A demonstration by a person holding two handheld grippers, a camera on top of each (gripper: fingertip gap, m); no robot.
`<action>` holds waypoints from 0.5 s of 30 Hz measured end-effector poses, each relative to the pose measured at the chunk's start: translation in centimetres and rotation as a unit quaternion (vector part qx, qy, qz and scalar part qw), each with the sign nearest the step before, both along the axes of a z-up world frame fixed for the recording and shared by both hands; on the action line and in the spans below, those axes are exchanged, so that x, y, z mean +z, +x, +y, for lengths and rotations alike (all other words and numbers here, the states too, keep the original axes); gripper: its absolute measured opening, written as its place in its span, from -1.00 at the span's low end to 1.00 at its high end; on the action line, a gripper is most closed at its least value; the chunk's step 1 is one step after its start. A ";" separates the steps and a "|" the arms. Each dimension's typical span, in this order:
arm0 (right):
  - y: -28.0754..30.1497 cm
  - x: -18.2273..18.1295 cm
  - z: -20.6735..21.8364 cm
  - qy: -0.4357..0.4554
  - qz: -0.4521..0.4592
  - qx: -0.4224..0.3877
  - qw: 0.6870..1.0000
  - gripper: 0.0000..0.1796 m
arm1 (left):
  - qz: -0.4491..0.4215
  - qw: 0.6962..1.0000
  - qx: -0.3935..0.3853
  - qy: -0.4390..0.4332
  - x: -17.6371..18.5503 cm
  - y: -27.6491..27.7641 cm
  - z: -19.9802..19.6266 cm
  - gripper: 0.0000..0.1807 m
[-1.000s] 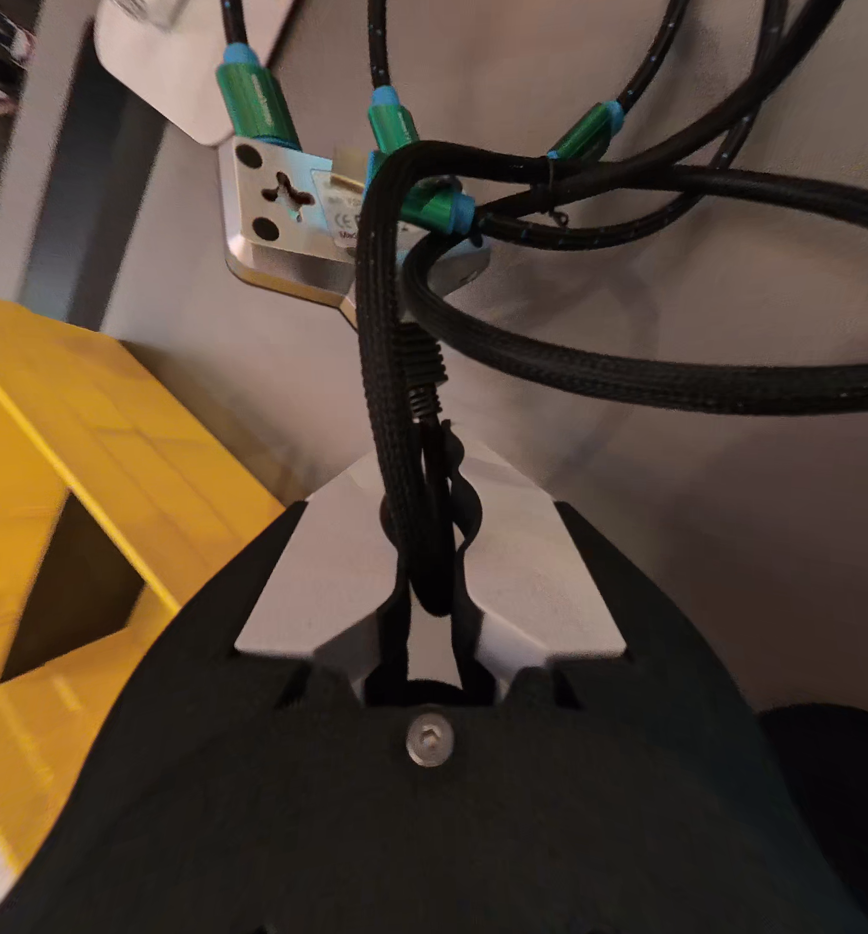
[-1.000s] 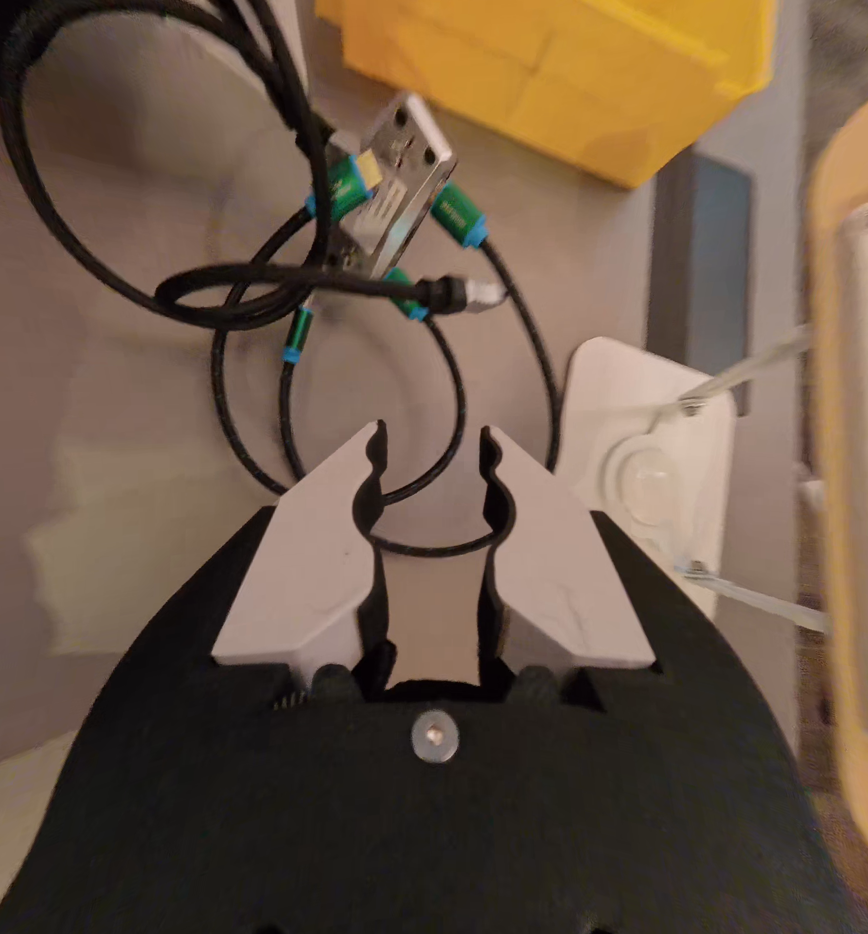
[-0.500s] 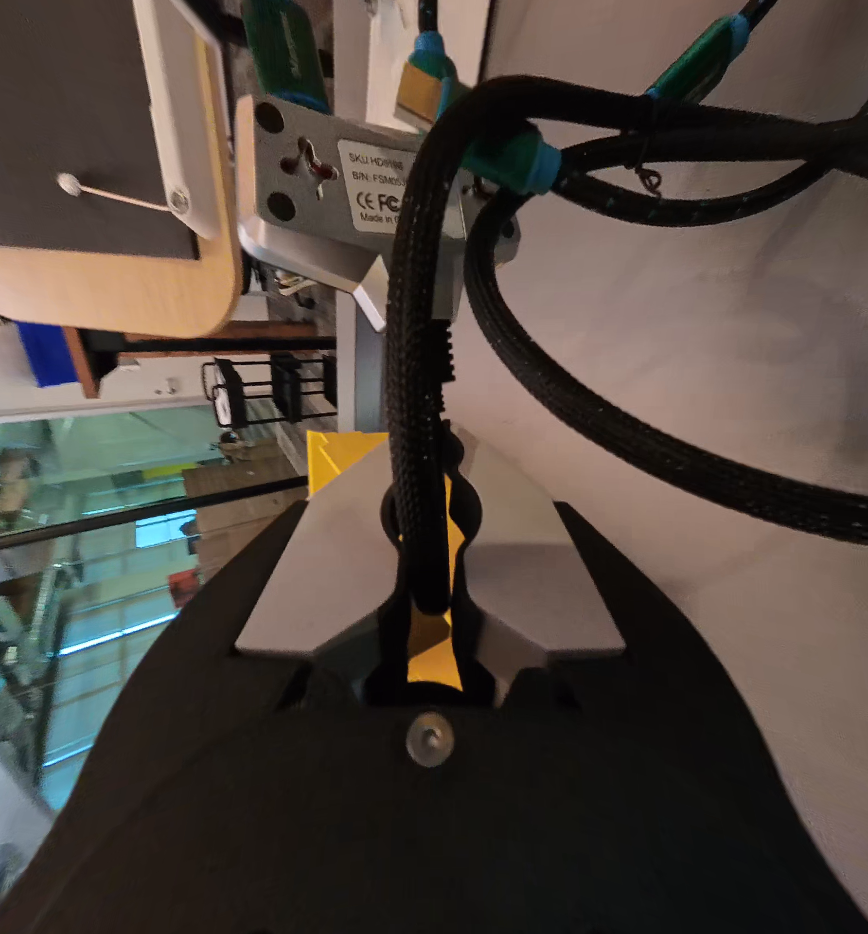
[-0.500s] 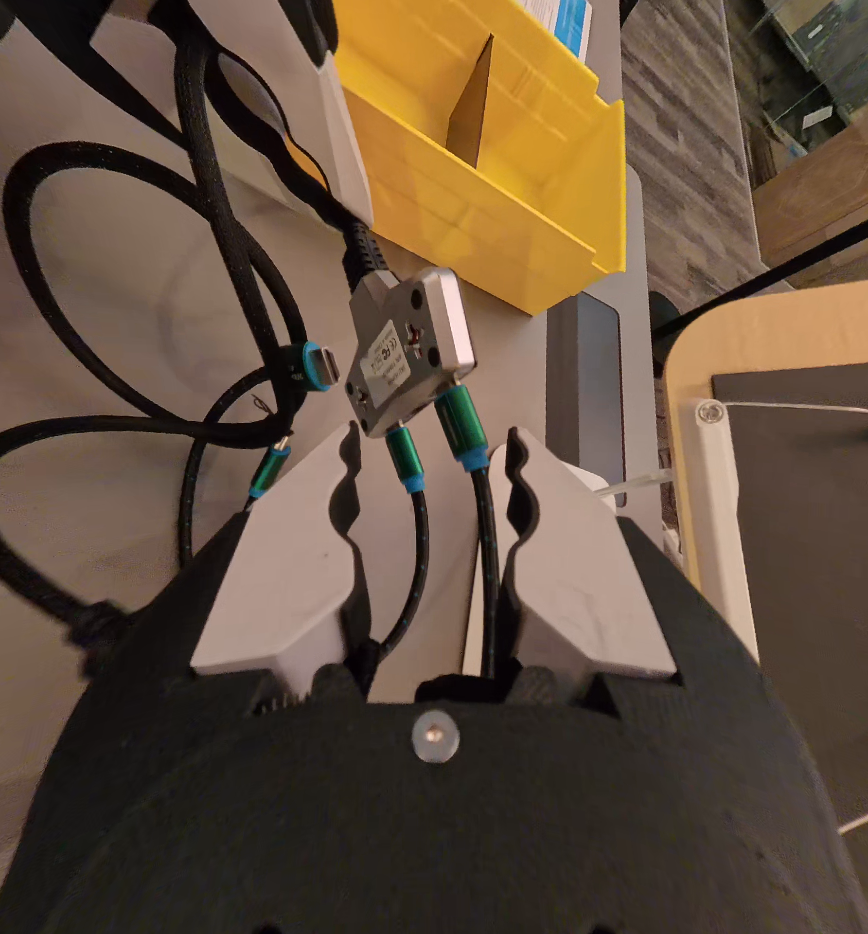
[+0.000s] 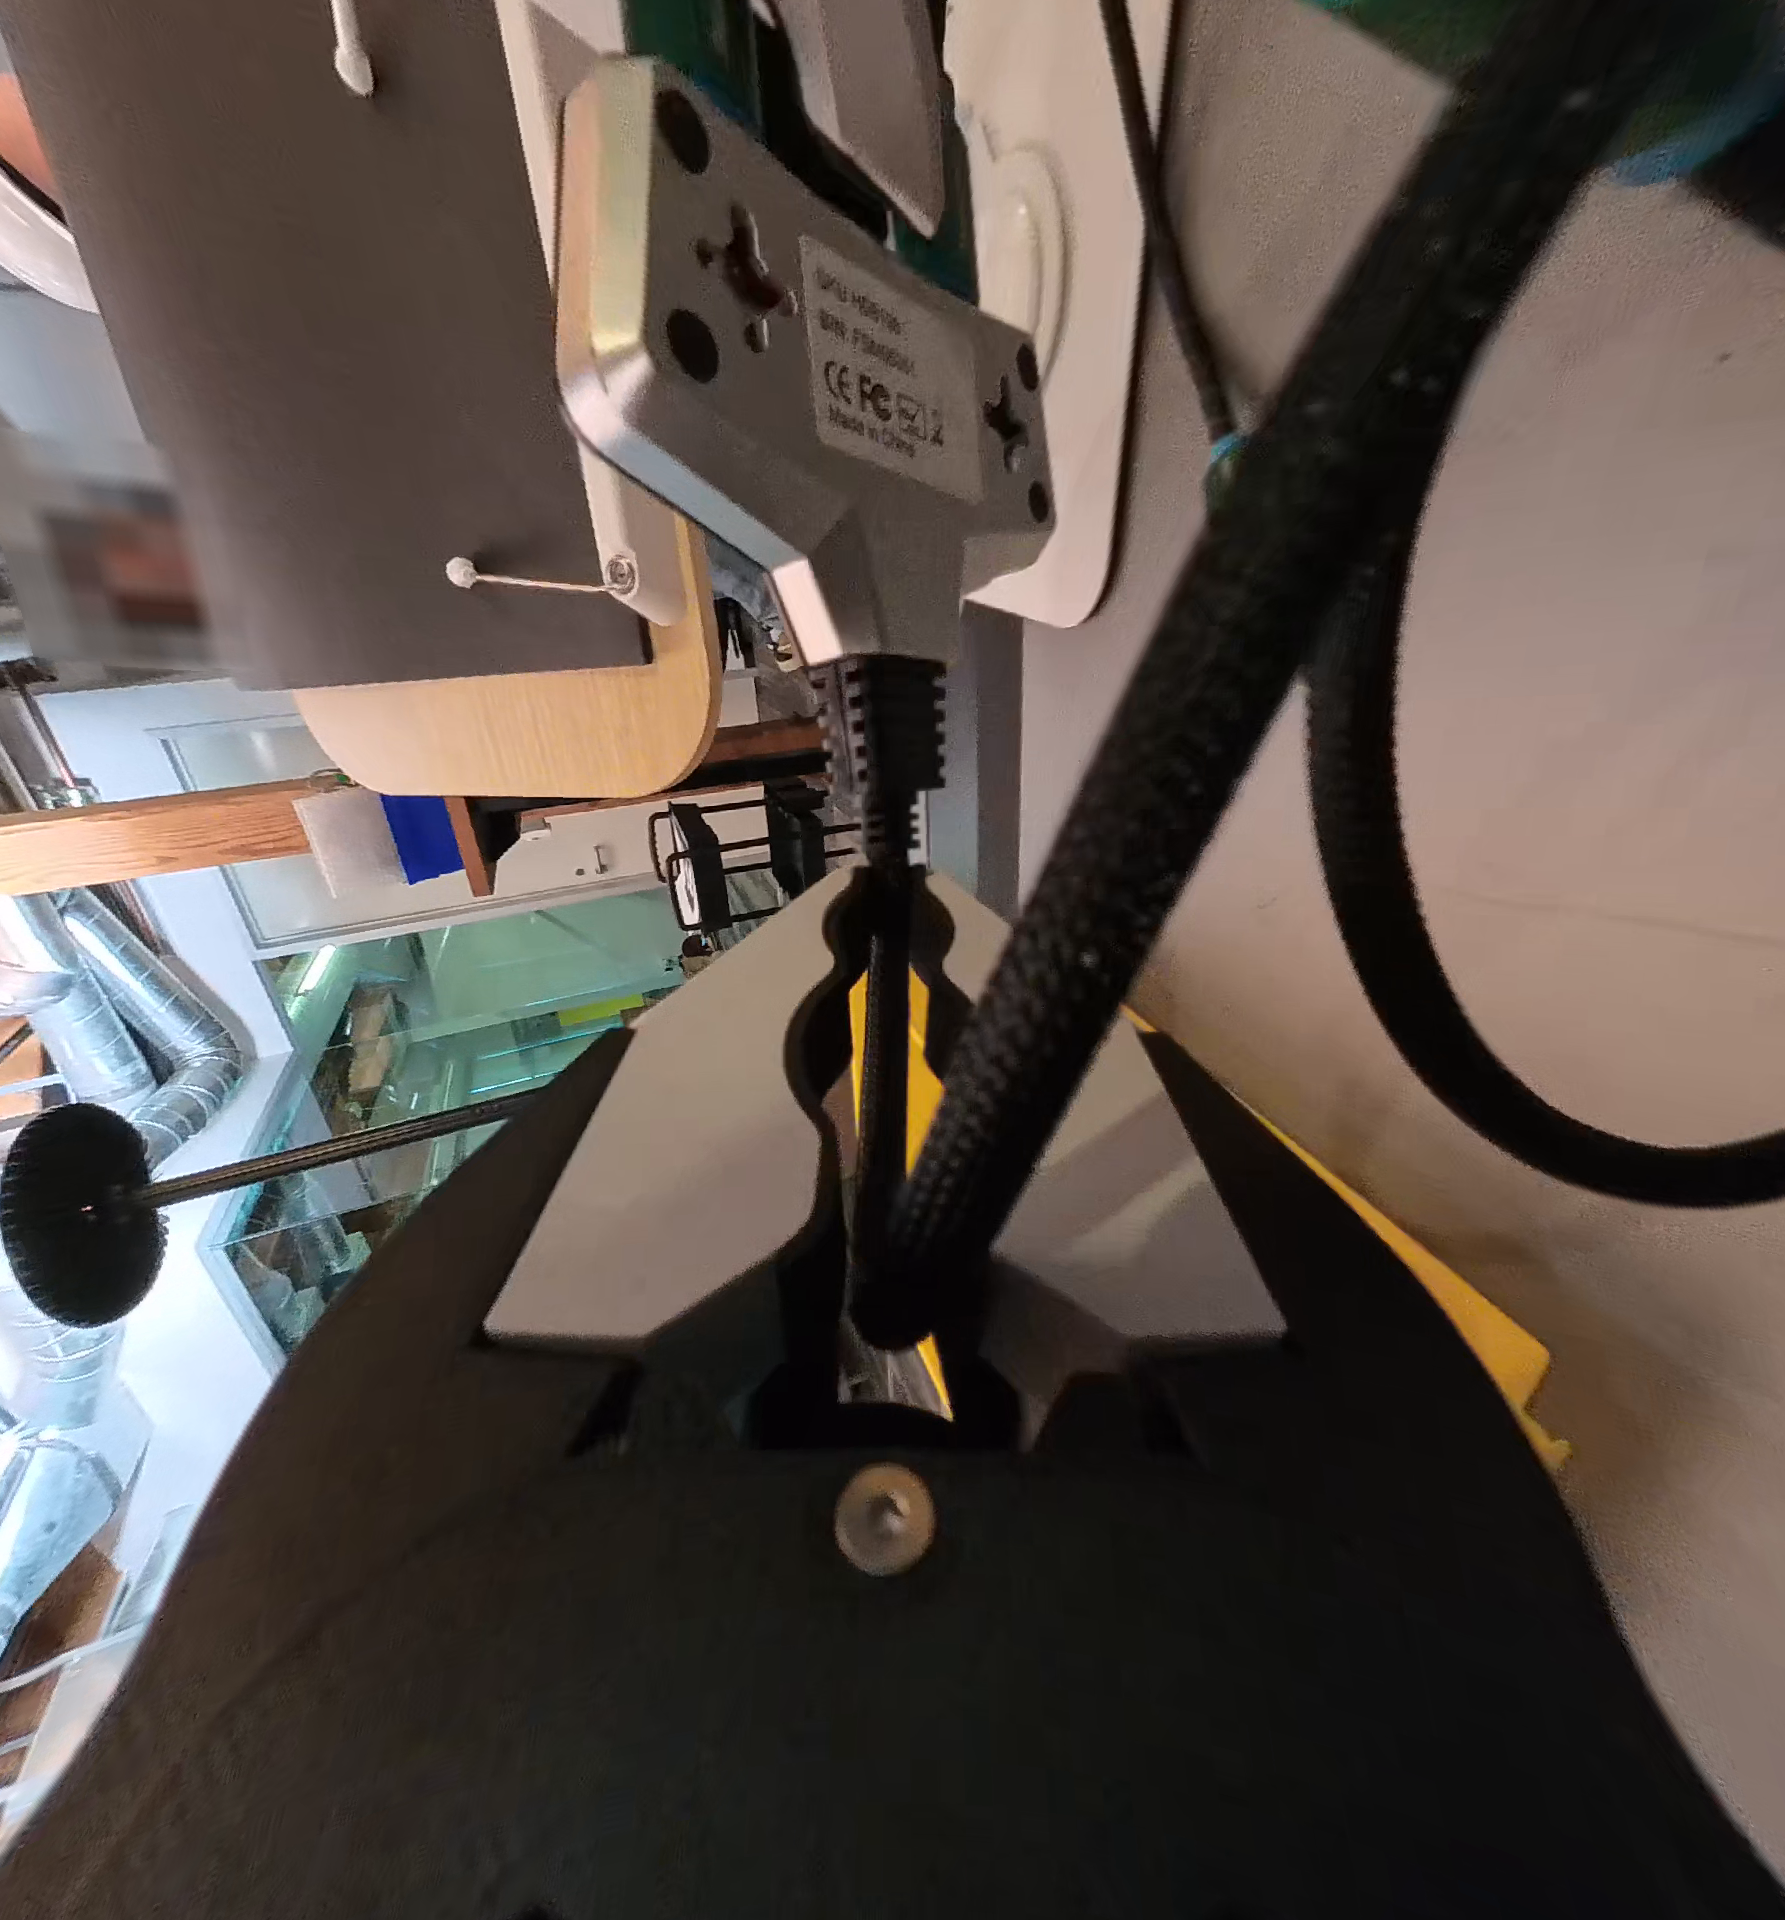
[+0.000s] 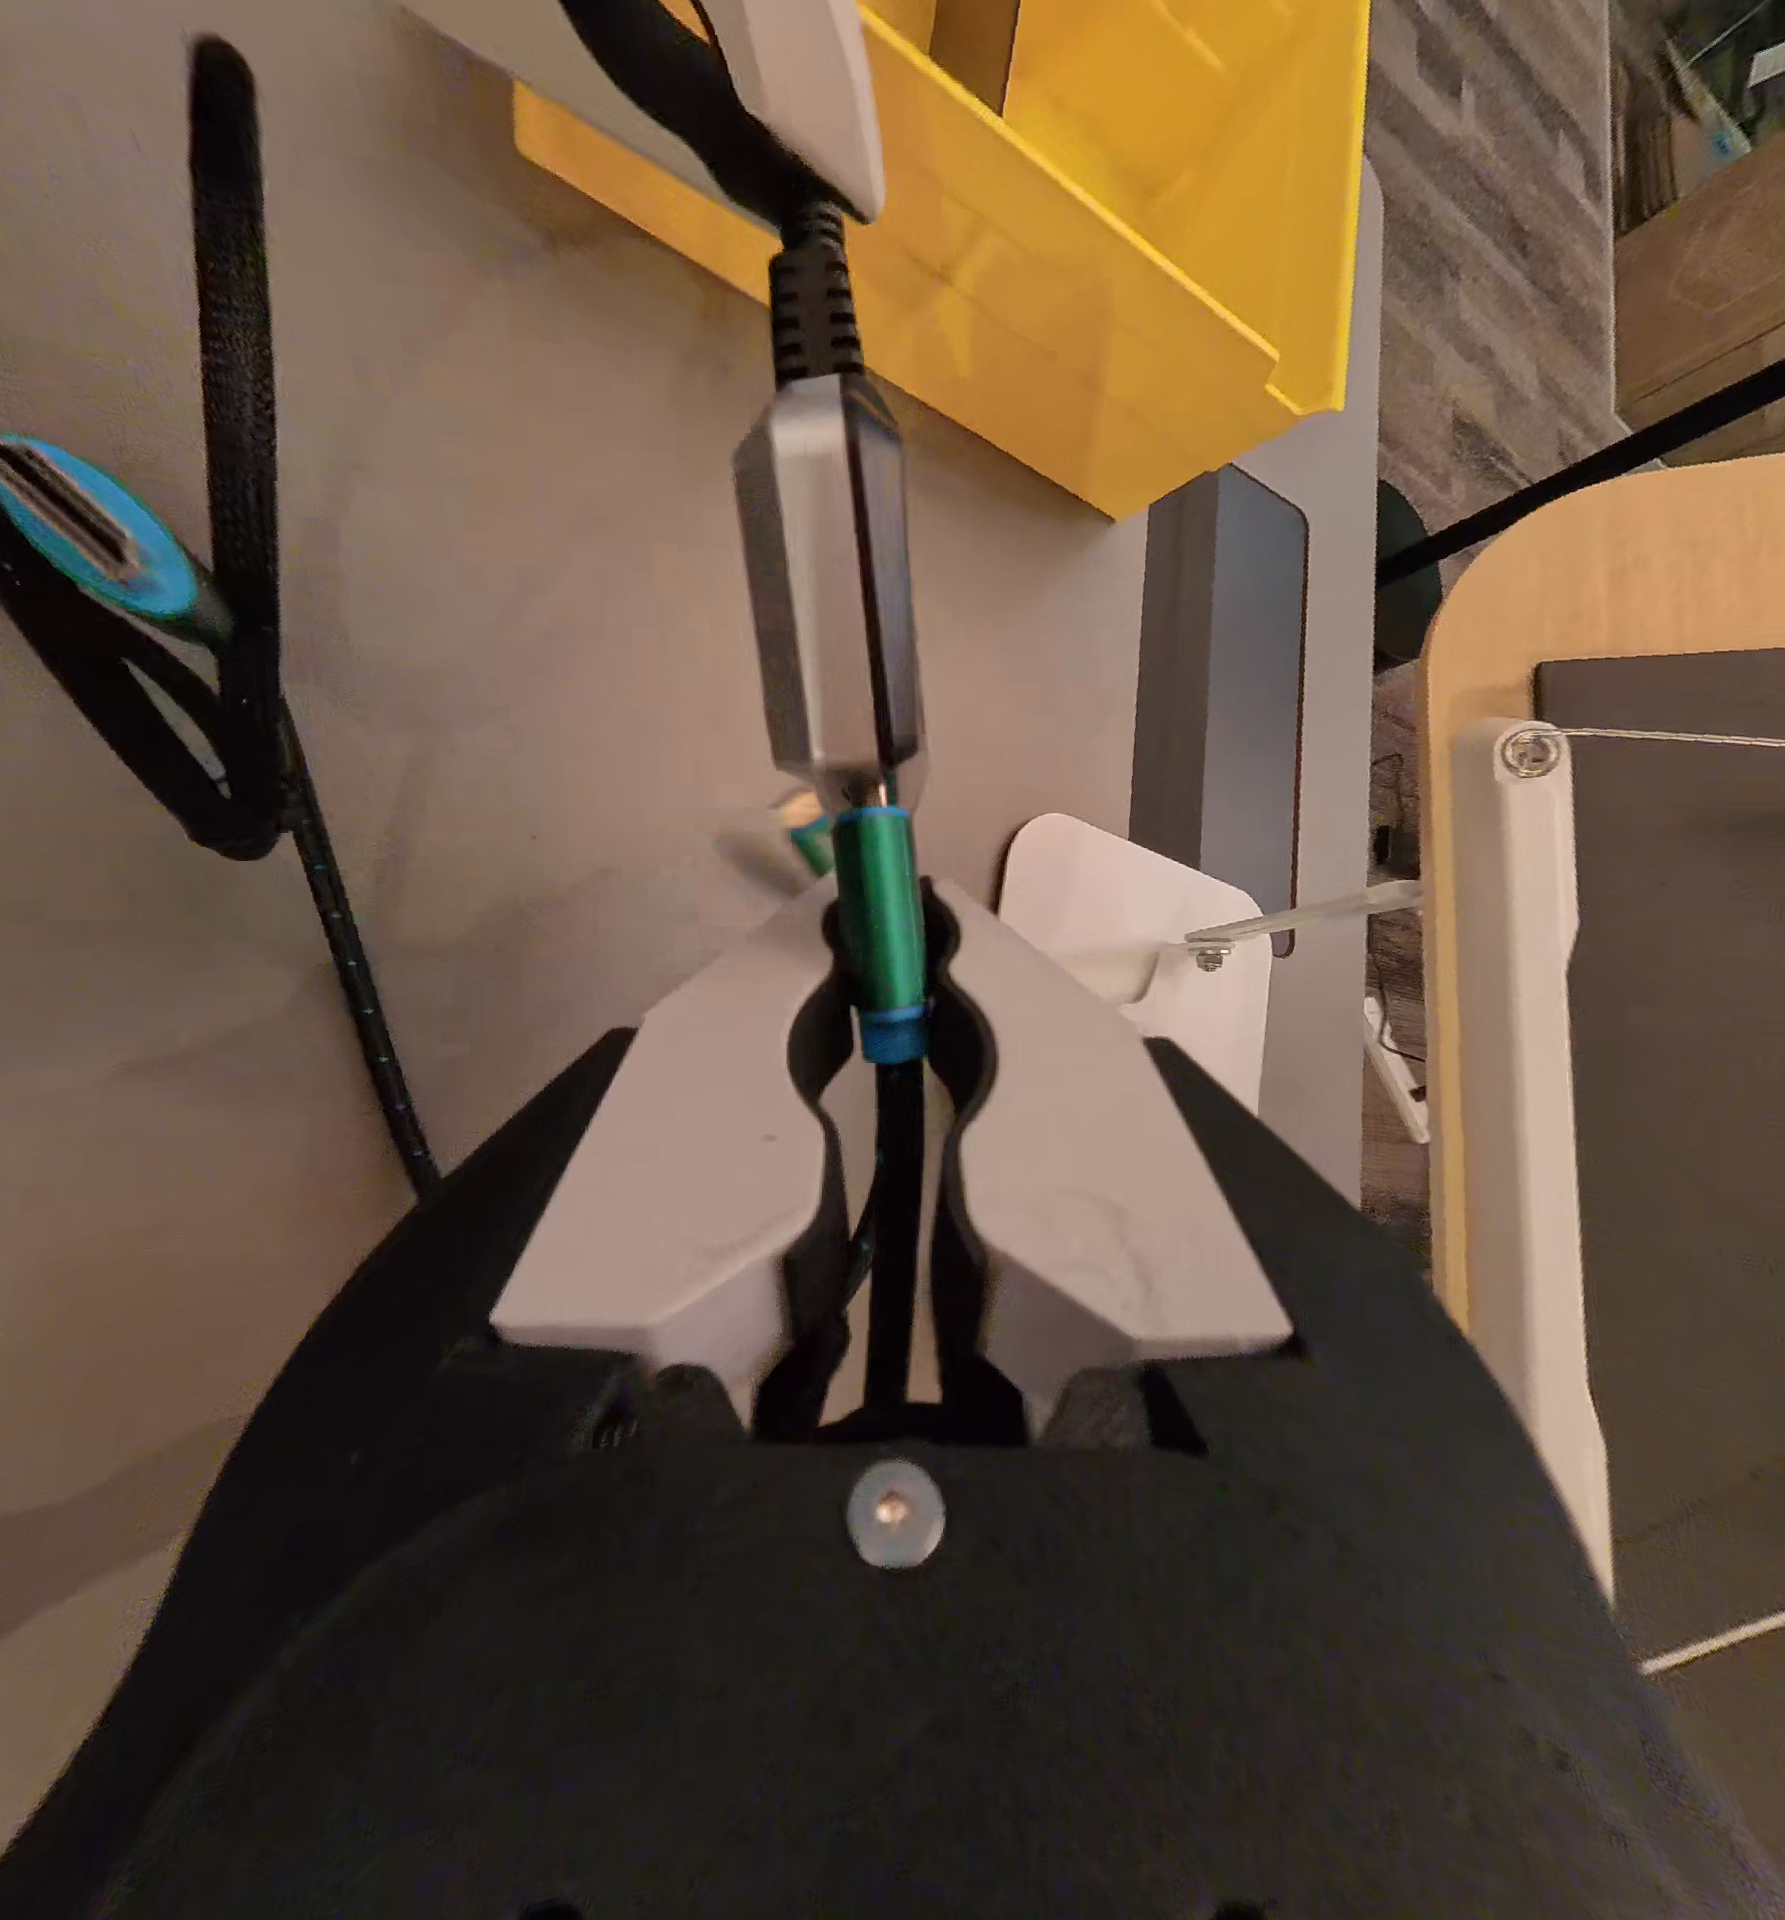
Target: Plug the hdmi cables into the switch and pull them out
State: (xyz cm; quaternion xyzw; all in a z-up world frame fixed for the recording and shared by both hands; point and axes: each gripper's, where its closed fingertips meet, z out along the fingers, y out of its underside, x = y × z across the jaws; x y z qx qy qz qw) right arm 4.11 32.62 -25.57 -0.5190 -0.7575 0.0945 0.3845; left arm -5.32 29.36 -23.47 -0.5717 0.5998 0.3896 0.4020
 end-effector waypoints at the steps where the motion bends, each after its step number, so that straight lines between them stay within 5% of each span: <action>1: -0.1 0.3 0.1 0.004 0.006 -0.001 1.000 -0.95 | -0.003 1.000 0.000 0.002 0.2 -0.1 0.2 -0.95; 7: -0.5 0.8 0.0 0.016 0.018 0.002 1.000 -0.95 | -0.040 0.998 0.021 -0.052 -0.6 -0.7 0.9 -0.91; 11: -0.5 0.8 0.0 0.027 0.018 0.005 0.999 -0.96 | -0.087 0.979 0.064 -0.175 -3.1 -2.2 0.0 -0.44; 15: -0.9 0.9 -0.5 0.032 0.025 0.024 0.999 -0.96 | -0.179 0.940 0.067 -0.282 -3.1 -2.4 -1.8 -0.30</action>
